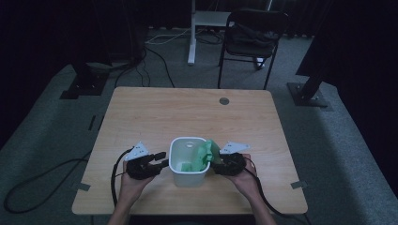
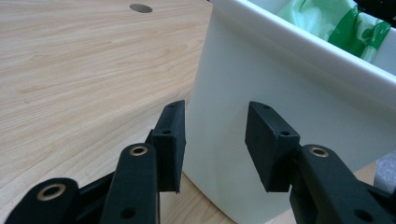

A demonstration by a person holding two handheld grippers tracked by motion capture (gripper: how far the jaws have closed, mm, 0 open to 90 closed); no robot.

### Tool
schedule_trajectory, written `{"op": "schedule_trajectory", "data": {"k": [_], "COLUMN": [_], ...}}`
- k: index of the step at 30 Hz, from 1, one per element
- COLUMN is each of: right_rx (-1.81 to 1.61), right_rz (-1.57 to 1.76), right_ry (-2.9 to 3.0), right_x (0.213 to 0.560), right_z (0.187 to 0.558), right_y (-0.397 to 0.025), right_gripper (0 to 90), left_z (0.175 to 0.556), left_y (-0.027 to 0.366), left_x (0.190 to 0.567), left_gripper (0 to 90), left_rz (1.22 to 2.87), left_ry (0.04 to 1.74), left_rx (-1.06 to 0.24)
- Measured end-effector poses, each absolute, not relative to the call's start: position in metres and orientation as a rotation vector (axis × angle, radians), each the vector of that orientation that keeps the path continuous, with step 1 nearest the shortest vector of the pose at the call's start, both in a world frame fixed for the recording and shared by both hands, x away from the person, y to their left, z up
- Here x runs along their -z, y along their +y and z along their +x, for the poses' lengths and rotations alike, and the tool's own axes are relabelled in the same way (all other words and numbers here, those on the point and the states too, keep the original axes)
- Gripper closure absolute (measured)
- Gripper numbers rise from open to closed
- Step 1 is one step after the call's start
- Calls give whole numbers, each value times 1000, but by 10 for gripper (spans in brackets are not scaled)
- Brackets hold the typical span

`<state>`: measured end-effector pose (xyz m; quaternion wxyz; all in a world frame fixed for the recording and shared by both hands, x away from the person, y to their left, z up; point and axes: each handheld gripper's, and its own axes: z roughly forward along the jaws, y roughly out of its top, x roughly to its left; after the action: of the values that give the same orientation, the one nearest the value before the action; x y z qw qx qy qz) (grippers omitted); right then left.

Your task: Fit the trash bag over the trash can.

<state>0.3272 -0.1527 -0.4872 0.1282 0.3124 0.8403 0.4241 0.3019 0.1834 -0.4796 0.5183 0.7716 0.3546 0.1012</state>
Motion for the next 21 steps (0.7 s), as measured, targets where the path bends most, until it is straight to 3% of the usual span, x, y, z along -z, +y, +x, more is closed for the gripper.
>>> {"op": "schedule_trajectory", "data": {"k": [8,13,21], "right_rx": [-1245,-1292,-1291], "right_rz": [891,867,945], "right_ry": [2472,2441,2428], "right_x": [487,483,495], "right_z": [333,324,325], "right_y": [-153,-179,-204], "right_gripper": [456,454,541], "left_z": [309,309,309], "left_y": [189,199,203], "left_x": [484,489,493], "left_gripper": [559,549,541], "left_rz": [1824,1831,1846], "left_ry": [894,924,942], "left_rx": [-237,-248,-264]}}
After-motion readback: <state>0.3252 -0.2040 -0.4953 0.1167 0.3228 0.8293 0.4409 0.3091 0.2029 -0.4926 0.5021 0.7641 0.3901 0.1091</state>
